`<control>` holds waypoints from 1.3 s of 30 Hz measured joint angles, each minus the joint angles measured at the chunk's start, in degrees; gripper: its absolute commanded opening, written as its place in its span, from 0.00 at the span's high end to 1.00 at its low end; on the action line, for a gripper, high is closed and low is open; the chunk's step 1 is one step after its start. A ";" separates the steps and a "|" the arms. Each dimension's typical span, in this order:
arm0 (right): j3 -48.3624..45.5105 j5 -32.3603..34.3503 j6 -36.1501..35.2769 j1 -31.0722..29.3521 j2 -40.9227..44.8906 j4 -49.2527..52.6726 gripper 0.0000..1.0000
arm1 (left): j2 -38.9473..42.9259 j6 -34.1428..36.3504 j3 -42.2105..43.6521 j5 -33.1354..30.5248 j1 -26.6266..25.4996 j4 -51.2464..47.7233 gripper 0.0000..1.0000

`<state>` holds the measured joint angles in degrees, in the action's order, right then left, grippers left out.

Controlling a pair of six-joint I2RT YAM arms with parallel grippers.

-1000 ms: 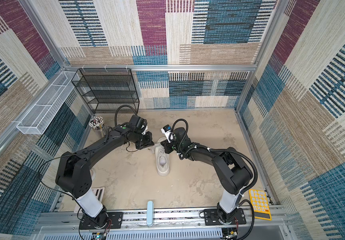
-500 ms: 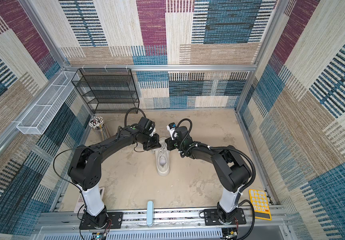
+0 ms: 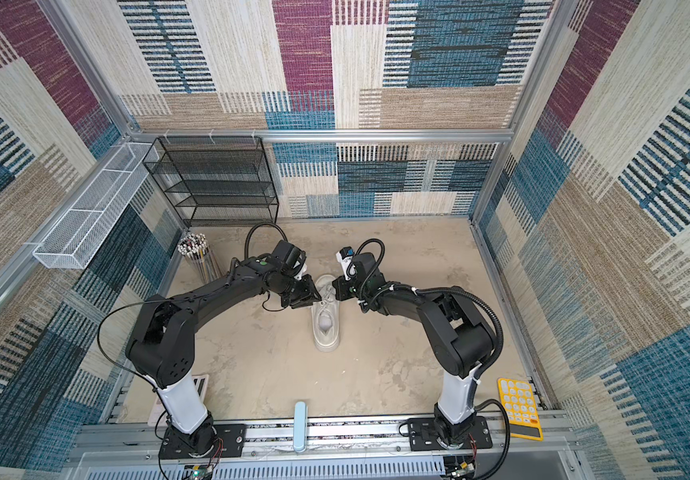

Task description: Tie the shoes

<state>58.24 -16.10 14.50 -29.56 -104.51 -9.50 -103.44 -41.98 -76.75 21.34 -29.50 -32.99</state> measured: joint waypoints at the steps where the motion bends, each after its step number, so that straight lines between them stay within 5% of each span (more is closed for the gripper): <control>1: 0.24 -0.28 0.09 0.02 -0.28 0.22 1.00 | 0.17 0.02 0.28 0.00 0.37 -0.04 0.62; 8: 1.84 -0.92 0.66 0.07 -1.53 1.66 1.00 | 0.44 1.27 -0.28 0.07 2.54 -0.74 0.62; 18: 1.84 -1.88 1.07 0.17 -1.55 2.05 1.00 | -8.11 4.59 -11.74 -0.35 3.50 -3.23 0.65; 39: 2.43 -2.60 1.05 0.17 -2.05 2.93 1.00 | -14.12 5.95 -16.65 -0.50 3.72 -3.65 0.67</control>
<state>60.66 -18.70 15.55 -29.39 -106.56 -6.57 -117.56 -36.03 -93.41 20.84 -25.78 -36.64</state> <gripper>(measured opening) 0.040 0.343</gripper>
